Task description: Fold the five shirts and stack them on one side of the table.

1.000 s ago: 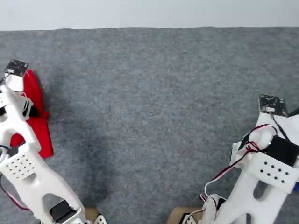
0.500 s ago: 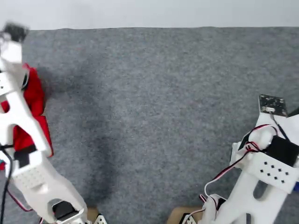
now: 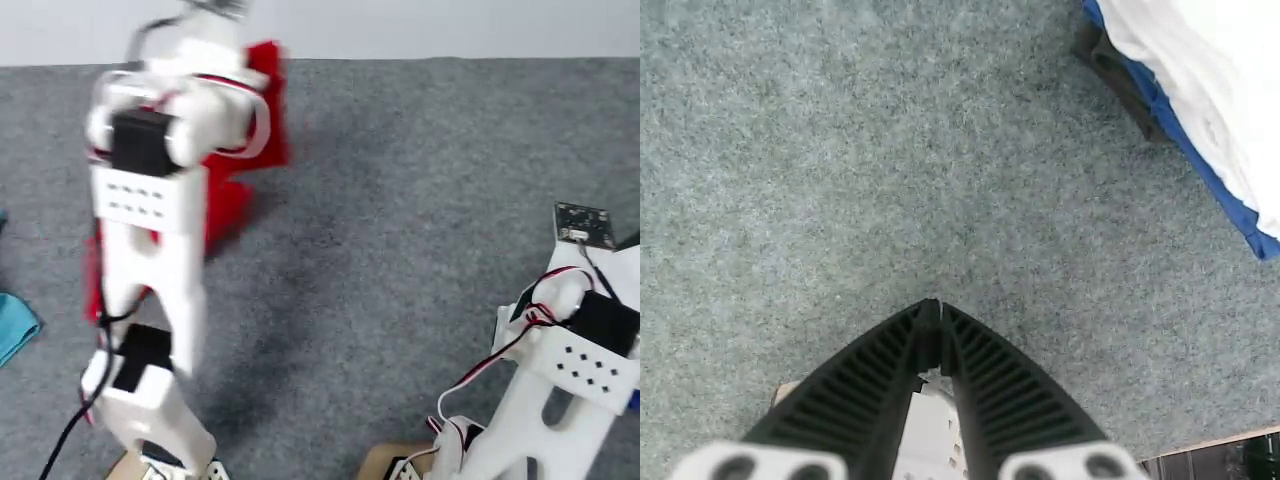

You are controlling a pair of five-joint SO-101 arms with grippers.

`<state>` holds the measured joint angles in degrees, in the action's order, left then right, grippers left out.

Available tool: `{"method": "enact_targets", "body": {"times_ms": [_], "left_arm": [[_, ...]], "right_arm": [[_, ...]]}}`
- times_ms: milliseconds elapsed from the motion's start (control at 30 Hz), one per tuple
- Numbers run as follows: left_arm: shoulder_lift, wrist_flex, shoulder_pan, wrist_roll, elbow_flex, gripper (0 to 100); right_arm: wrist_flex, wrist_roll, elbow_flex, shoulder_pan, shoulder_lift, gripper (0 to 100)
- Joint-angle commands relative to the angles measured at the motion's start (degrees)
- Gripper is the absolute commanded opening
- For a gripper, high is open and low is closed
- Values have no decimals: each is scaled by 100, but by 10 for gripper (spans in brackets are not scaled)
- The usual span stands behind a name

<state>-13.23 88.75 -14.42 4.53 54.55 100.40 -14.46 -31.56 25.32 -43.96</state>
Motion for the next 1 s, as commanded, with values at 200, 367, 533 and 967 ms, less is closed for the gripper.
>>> {"method": "enact_targets", "body": {"times_ms": [200, 367, 533, 967], "left_arm": [[352, 264, -905, 97, -488, 62], [352, 738, -791, 255, -497, 216], [202, 712, -448, 809, -585, 219], [-132, 1178, -492, 1345, -1956, 183]], "right_arm": [[207, -18, 44, -40, -145, 9], [189, -18, -62, -40, -145, 9], [154, -18, -167, -40, -145, 10], [-207, -53, -193, -40, -110, 11]]}}
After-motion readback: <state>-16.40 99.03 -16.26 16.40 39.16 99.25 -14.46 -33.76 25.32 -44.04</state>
